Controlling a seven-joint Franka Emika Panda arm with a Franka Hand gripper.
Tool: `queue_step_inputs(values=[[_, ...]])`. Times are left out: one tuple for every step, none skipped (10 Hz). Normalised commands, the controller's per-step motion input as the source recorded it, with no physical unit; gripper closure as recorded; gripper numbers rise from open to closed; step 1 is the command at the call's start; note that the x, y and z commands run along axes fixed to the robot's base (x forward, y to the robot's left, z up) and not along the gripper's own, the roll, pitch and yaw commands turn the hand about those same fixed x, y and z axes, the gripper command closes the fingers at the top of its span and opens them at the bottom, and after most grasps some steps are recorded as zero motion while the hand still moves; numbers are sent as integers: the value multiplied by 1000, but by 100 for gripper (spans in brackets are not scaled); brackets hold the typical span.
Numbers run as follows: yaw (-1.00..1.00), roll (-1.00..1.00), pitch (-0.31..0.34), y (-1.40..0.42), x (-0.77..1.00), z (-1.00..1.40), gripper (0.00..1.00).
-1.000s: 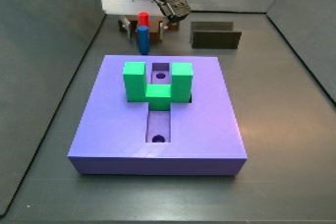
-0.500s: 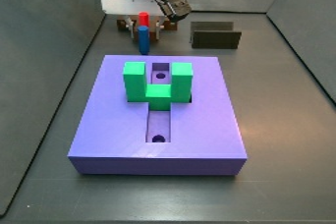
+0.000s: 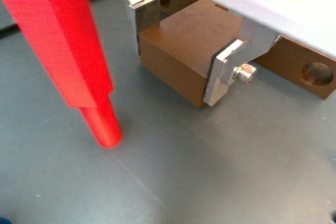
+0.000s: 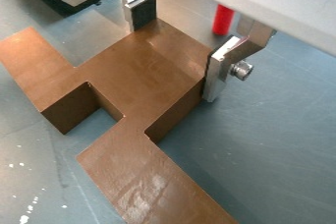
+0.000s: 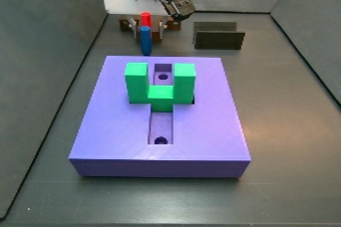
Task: Pick up the brown object. Move up. Place the brown object on the fixture. Regrasp the brown object. Move to above the board. Insert the brown object.
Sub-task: Pick up the brown object, then move up, then place the brown object on the fixture.
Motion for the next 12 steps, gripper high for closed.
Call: queue_step_inputs(values=[[0,0,0,0,0,0,100],[0,0,0,0,0,0,100],[0,0,0,0,0,0,100],[0,0,0,0,0,0,100],[0,0,0,0,0,0,100],[0,0,0,0,0,0,100],[0,0,0,0,0,0,100],[0,0,0,0,0,833,100],[23,5,-14,41,62,826,100],[17,7,21,39,21,615,100],[3,19,-1,18,14,317,100],[0,-6,0,0,0,0,100]])
